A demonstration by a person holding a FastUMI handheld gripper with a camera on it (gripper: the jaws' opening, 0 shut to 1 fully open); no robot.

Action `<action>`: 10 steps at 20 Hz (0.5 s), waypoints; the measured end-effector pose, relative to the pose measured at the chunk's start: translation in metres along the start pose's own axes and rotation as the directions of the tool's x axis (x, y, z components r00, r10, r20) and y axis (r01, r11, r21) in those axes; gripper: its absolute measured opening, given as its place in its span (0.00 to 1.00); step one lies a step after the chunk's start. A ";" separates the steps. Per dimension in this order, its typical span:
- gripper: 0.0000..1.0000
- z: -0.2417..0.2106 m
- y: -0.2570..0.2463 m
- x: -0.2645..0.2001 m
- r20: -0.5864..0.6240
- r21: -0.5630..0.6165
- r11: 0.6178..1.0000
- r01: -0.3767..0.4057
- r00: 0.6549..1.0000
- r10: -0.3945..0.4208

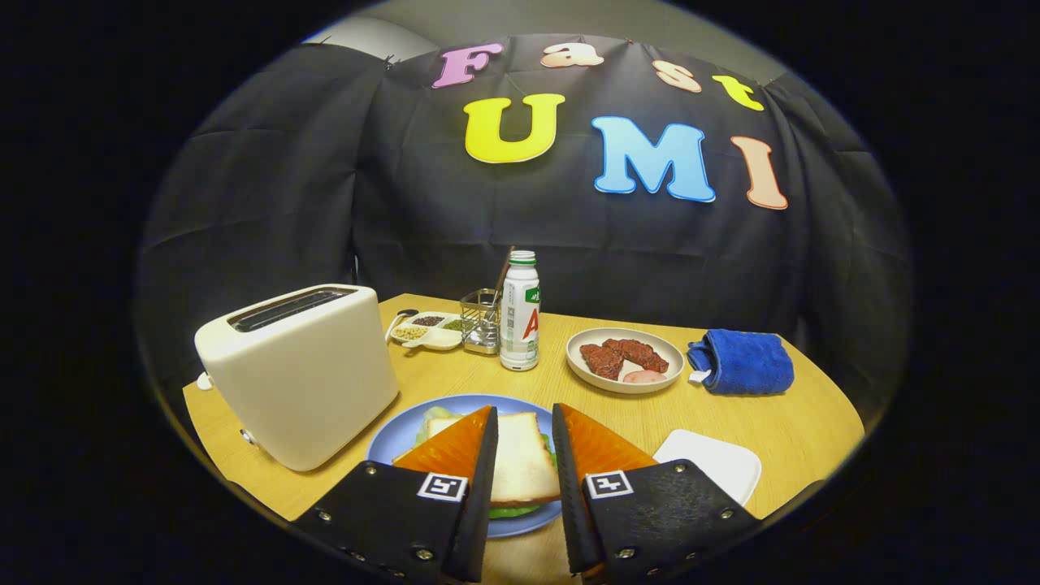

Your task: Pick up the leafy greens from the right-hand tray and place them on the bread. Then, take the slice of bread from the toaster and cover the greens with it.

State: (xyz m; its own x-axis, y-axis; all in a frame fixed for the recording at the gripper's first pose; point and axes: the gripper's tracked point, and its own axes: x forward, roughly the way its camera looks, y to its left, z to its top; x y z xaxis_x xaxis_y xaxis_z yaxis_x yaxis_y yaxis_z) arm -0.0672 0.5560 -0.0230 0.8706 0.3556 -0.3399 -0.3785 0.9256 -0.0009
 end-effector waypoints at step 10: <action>0.39 0.028 -0.077 -0.040 0.146 0.010 0.996 0.084 0.986 -0.084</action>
State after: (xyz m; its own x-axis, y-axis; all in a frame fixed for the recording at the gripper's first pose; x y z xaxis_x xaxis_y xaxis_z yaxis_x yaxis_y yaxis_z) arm -0.0646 0.4743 0.0170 0.9360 0.2914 -0.1975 -0.3011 0.9534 -0.0201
